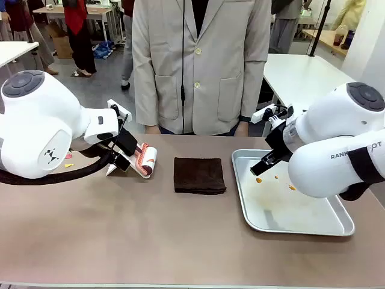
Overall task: Clean the surface of the table.
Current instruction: Hold the Lint Roller with your left hand and the towel with your right hand.
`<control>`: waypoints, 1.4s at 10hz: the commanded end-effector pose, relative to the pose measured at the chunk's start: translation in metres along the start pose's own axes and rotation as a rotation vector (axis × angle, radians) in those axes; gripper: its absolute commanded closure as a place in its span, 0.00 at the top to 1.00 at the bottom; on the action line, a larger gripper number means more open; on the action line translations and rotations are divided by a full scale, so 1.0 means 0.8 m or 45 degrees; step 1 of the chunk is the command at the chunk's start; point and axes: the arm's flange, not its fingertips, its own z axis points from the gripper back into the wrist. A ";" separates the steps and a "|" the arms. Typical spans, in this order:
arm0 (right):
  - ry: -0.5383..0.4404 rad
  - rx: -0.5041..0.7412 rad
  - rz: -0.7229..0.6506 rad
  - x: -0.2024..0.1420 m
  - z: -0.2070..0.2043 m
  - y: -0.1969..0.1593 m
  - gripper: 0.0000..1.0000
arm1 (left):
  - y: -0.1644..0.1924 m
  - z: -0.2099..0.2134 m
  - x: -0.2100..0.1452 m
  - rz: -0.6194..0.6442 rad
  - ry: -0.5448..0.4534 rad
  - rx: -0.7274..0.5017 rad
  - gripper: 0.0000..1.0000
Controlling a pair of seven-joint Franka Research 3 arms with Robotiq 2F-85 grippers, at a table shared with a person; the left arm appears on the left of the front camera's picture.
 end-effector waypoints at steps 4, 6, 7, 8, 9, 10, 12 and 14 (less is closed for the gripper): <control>0.000 0.000 0.000 0.000 0.000 0.000 1.00 | 0.000 0.000 0.000 0.000 0.000 0.000 1.00; 0.000 0.000 0.000 0.000 0.000 0.000 1.00 | 0.000 0.000 0.000 0.000 0.000 0.000 1.00; 0.000 0.000 0.000 0.000 0.000 0.000 1.00 | 0.000 0.000 0.000 0.000 0.000 0.000 1.00; 0.000 0.000 0.000 0.000 0.000 0.000 1.00 | 0.000 0.000 0.000 0.000 0.000 0.000 1.00; 0.000 0.000 0.000 0.000 0.000 0.000 1.00 | 0.000 0.000 0.000 0.000 0.000 0.000 1.00; 0.000 0.000 0.000 0.000 0.000 0.000 1.00 | 0.000 0.000 0.000 0.000 0.000 0.000 1.00; 0.000 0.000 0.000 0.000 0.000 0.000 1.00 | 0.000 0.000 0.000 0.000 0.000 0.000 1.00; 0.000 0.000 0.000 0.000 0.000 0.000 1.00 | 0.000 0.000 0.000 0.000 0.000 0.000 1.00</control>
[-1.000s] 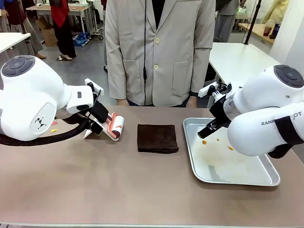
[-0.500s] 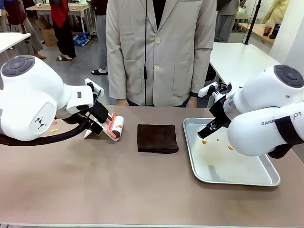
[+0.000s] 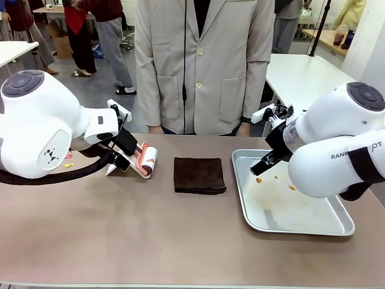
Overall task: Clean the surface of the table.
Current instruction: Hold the Lint Roller with your left hand and the towel with your right hand.
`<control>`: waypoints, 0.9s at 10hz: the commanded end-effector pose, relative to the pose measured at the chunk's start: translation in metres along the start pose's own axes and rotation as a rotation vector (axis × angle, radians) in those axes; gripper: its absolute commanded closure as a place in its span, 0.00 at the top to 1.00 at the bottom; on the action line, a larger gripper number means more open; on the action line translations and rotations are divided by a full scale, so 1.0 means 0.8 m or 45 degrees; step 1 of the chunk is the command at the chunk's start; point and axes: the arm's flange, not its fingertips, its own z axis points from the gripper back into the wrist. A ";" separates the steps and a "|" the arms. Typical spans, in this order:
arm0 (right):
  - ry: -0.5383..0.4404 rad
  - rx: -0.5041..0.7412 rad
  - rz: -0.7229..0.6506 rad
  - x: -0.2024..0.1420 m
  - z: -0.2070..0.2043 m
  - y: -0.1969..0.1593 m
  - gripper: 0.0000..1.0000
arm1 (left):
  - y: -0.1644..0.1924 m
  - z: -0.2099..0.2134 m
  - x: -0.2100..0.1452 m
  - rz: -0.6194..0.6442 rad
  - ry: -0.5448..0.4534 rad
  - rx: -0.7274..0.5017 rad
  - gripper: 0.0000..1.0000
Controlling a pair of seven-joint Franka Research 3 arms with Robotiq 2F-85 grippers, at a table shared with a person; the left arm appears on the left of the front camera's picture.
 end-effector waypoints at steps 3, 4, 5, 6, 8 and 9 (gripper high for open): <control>0.000 0.000 0.000 0.000 0.000 0.000 1.00 | 0.000 0.000 0.000 0.000 0.000 0.000 1.00; 0.061 0.062 -0.142 0.004 0.009 0.000 1.00 | 0.002 0.015 -0.006 -0.009 -0.008 -0.070 1.00; 0.119 0.143 -0.284 0.008 0.023 0.001 1.00 | 0.004 0.031 -0.010 0.036 0.035 -0.177 1.00; 0.156 0.227 -0.445 0.009 0.043 -0.001 1.00 | 0.005 0.054 -0.014 0.145 0.062 -0.290 1.00; 0.132 0.580 -0.617 0.003 0.093 -0.013 1.00 | 0.017 0.110 -0.026 0.399 0.068 -0.478 1.00; 0.094 0.702 -0.673 -0.006 0.116 -0.021 1.00 | 0.032 0.137 -0.040 0.472 -0.006 -0.584 1.00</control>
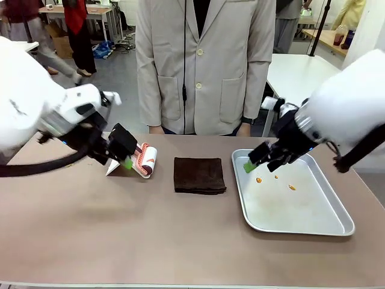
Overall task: Clean the surface of the table.
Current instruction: Hold the Lint Roller with your left hand and the towel with your right hand.
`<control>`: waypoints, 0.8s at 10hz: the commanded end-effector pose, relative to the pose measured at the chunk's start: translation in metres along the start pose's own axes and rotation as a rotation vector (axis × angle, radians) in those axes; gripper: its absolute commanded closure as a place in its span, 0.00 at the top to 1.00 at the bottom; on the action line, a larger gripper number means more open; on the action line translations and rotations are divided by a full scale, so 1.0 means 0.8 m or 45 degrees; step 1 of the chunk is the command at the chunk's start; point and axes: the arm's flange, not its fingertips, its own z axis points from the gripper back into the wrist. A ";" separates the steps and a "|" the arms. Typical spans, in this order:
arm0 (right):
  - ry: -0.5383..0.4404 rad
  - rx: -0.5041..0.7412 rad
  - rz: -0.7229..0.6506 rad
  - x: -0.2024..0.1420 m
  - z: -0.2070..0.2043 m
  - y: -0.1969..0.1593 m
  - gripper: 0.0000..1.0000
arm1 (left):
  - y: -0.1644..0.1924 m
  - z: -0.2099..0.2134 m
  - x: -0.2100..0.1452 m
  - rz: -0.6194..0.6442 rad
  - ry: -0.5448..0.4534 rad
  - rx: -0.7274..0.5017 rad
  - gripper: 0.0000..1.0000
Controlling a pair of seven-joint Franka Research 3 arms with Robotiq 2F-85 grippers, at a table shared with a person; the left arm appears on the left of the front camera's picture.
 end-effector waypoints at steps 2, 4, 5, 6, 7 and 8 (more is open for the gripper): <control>-0.180 0.357 -0.143 -0.040 0.085 -0.039 1.00 | 0.062 0.108 -0.067 0.125 -0.252 -0.316 1.00; -0.368 0.479 -0.275 -0.089 0.143 -0.098 1.00 | 0.148 0.170 -0.123 0.165 -0.416 -0.527 1.00; -0.435 0.525 -0.352 -0.114 0.163 -0.132 1.00 | 0.189 0.189 -0.157 0.197 -0.493 -0.571 1.00; -0.508 0.585 -0.431 -0.136 0.180 -0.169 1.00 | 0.228 0.200 -0.185 0.262 -0.575 -0.649 1.00; -0.576 0.606 -0.515 -0.157 0.196 -0.206 1.00 | 0.258 0.199 -0.210 0.360 -0.654 -0.694 1.00; -0.604 0.620 -0.585 -0.171 0.202 -0.236 1.00 | 0.255 0.187 -0.213 0.430 -0.733 -0.733 1.00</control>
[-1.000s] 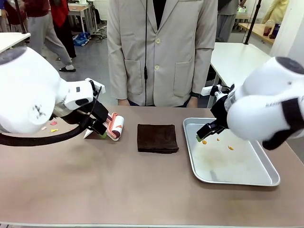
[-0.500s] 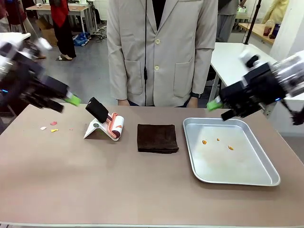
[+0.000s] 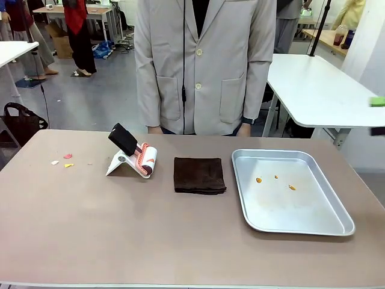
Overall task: Clean the surface of the table.
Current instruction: Hold the Lint Roller with your left hand and the towel with your right hand.
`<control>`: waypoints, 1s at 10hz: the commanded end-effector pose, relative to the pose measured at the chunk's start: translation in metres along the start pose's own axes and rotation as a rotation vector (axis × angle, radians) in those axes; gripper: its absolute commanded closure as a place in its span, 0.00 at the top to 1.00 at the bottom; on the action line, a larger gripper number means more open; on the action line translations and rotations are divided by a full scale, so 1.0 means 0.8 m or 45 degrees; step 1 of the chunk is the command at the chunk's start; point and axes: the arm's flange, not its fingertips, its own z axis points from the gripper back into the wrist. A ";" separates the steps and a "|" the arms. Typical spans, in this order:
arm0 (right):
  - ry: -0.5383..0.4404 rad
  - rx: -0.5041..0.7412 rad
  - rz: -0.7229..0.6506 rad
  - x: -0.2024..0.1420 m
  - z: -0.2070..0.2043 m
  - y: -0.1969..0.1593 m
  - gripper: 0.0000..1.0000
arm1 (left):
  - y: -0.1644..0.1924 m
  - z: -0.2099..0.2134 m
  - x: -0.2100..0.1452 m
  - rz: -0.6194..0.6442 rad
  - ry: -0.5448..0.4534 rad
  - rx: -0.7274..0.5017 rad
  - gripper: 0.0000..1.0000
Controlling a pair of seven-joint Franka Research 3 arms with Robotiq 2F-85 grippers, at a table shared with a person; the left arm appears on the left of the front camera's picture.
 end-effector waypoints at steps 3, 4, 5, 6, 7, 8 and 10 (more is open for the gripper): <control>-0.123 0.100 -0.208 -0.061 0.027 -0.111 1.00 | 0.002 -0.079 -0.037 0.180 -0.273 -0.127 1.00; -0.141 0.091 -0.262 -0.064 0.033 -0.129 1.00 | -0.004 -0.090 -0.046 0.207 -0.342 -0.122 1.00; -0.178 0.038 -0.264 -0.066 0.034 -0.136 1.00 | -0.011 -0.096 -0.048 0.182 -0.372 -0.072 1.00; -0.114 0.053 -0.262 -0.021 0.064 -0.122 1.00 | 0.039 -0.039 0.024 0.229 -0.280 -0.128 1.00; -0.114 0.053 -0.262 -0.021 0.064 -0.122 1.00 | 0.039 -0.039 0.024 0.229 -0.280 -0.128 1.00; -0.114 0.053 -0.262 -0.021 0.064 -0.122 1.00 | 0.039 -0.039 0.024 0.229 -0.280 -0.128 1.00; -0.114 0.053 -0.262 -0.021 0.064 -0.122 1.00 | 0.039 -0.039 0.024 0.229 -0.280 -0.128 1.00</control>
